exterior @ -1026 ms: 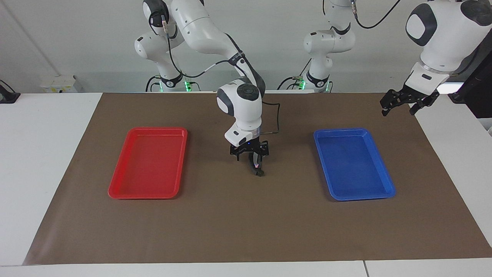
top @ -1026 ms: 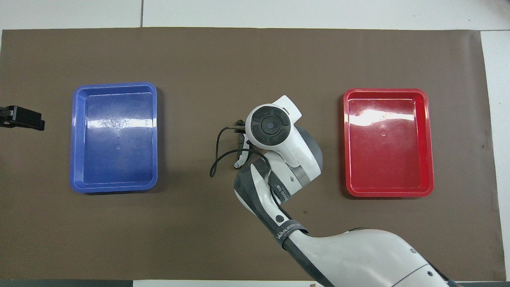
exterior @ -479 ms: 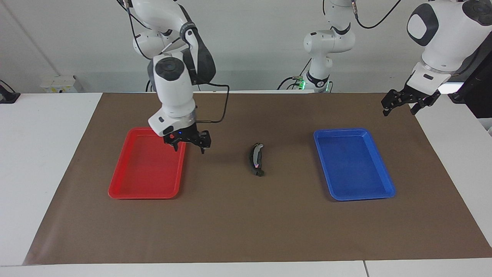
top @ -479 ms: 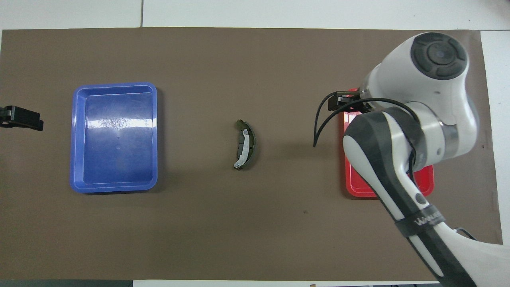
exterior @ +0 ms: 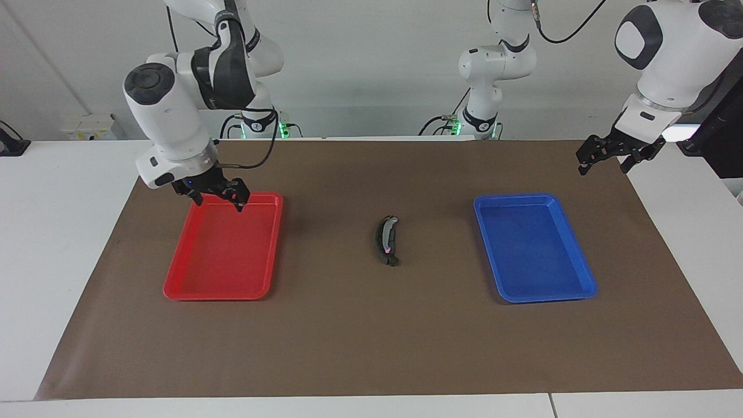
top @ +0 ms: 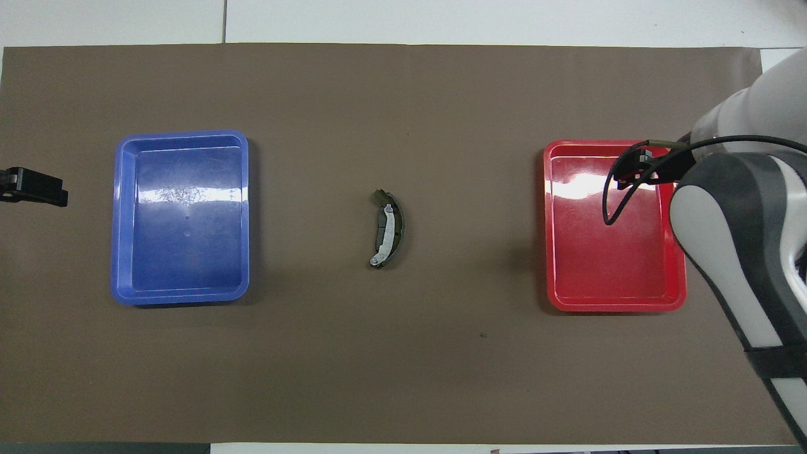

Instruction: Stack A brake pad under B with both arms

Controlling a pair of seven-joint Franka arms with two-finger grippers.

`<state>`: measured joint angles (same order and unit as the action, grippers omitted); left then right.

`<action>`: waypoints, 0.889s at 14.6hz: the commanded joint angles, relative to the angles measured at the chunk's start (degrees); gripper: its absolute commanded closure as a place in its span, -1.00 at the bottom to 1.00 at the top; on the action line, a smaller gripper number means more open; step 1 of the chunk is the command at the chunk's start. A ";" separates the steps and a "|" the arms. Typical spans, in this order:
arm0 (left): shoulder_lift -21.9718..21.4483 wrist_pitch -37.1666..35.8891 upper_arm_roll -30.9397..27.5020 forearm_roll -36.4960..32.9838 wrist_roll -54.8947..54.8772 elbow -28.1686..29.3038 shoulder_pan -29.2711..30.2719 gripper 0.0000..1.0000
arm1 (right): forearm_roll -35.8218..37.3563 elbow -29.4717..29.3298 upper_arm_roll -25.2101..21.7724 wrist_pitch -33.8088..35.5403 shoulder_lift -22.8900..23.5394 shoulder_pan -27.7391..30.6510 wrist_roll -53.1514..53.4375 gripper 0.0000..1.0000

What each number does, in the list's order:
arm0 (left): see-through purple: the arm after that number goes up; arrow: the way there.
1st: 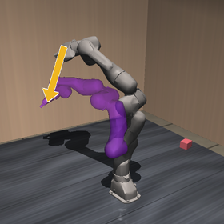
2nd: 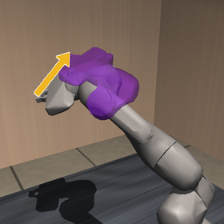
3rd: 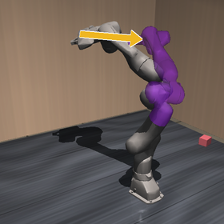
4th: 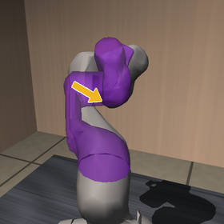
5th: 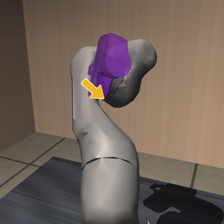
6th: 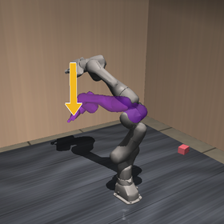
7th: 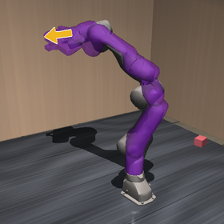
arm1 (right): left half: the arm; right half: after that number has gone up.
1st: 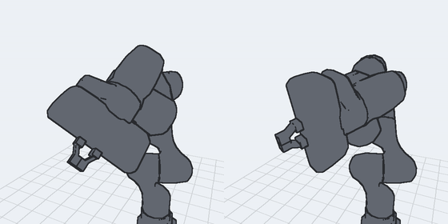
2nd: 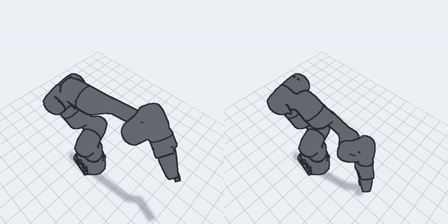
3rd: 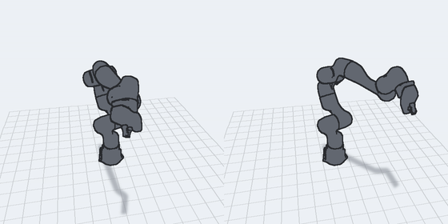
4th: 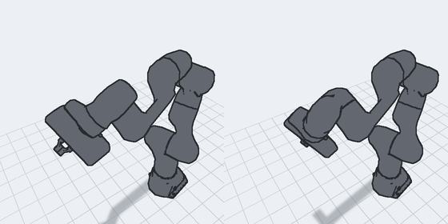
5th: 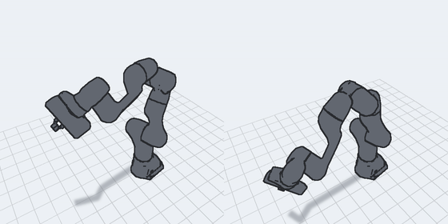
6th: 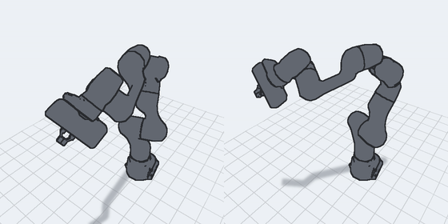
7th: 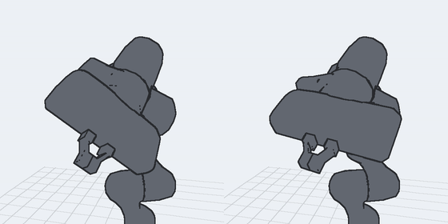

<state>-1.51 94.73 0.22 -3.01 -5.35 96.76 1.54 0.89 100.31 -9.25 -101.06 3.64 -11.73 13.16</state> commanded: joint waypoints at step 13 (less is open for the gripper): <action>-0.07 -0.69 -0.13 0.64 0.52 -0.26 0.22 -1.00 | 0.96 -8.30 8.37 13.61 -5.83 14.63 -7.89 -1.00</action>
<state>-1.51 94.73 0.22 -3.01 -5.33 96.76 1.56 1.60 92.85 -1.98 -88.86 -2.73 1.97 6.15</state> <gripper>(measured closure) 0.000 0.000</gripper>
